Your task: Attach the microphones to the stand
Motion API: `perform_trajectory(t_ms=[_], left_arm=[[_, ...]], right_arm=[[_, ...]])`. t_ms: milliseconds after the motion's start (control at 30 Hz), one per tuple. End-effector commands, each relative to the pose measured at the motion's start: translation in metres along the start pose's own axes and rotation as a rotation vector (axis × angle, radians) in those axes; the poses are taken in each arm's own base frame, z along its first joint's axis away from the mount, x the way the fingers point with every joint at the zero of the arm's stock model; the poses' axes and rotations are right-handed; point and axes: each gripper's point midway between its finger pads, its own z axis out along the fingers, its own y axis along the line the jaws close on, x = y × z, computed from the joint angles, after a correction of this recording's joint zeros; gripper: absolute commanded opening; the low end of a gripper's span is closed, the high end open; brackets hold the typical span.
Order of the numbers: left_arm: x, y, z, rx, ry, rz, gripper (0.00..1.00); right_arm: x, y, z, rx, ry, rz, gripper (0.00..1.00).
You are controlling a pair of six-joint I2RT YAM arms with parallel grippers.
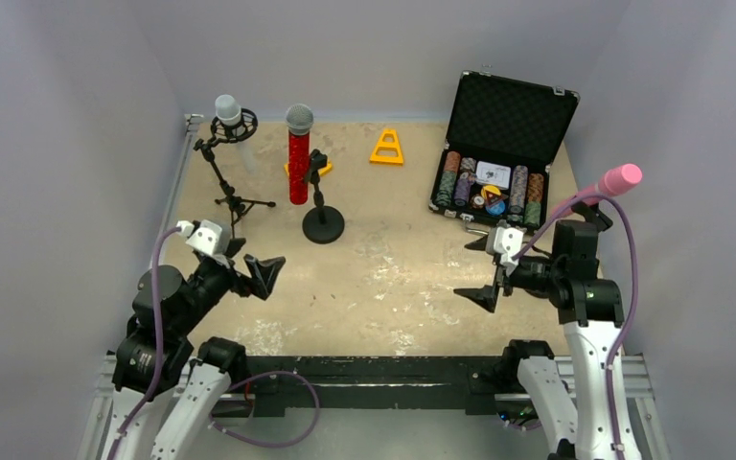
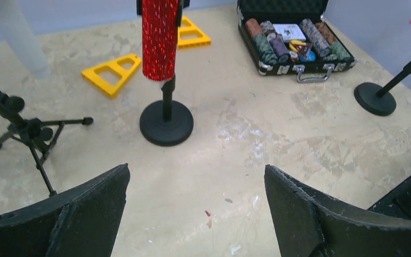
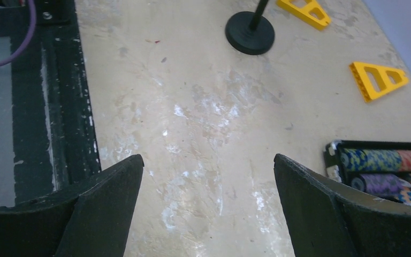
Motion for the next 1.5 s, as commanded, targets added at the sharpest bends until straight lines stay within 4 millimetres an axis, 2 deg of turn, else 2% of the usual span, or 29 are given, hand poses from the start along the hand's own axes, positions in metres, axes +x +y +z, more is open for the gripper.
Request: perform_trajectory(t_ms=[0,200,367,533,767,900,967,1100,1300,1467], left_arm=[[0.036,-0.003,-0.005,0.009,0.080,-0.073,0.99],[0.054,-0.004,0.001,0.026,0.113,-0.121,0.99],[0.060,-0.005,0.006,0.037,0.118,-0.128,0.99],[0.064,-0.002,0.008,0.020,0.131,-0.138,0.99],[0.067,0.004,0.009,-0.015,0.134,-0.151,0.99],[0.069,0.006,0.009,-0.028,0.137,-0.152,0.99],[0.068,0.007,0.009,-0.029,0.135,-0.151,0.99],[0.069,0.008,0.009,-0.037,0.136,-0.152,0.99],[0.069,0.014,0.008,-0.073,0.134,-0.161,0.99],[0.067,0.016,0.007,-0.095,0.126,-0.174,0.99]], right_arm=[[-0.031,-0.038,-0.017,0.209,0.021,0.028,0.95],[-0.046,-0.052,-0.020,0.303,-0.016,0.172,0.99],[-0.048,-0.063,-0.018,0.378,-0.004,0.206,0.99],[-0.040,-0.078,-0.017,0.467,0.011,0.233,0.99],[-0.043,-0.105,-0.032,0.669,-0.043,0.289,0.99],[-0.047,-0.112,-0.042,0.739,-0.059,0.261,0.99],[-0.048,-0.110,-0.042,0.729,-0.053,0.243,0.99],[-0.057,-0.092,-0.034,0.599,-0.048,0.166,0.99],[-0.071,-0.085,-0.034,0.569,-0.100,0.206,0.99],[-0.070,-0.068,-0.026,0.464,-0.086,0.180,0.99]])
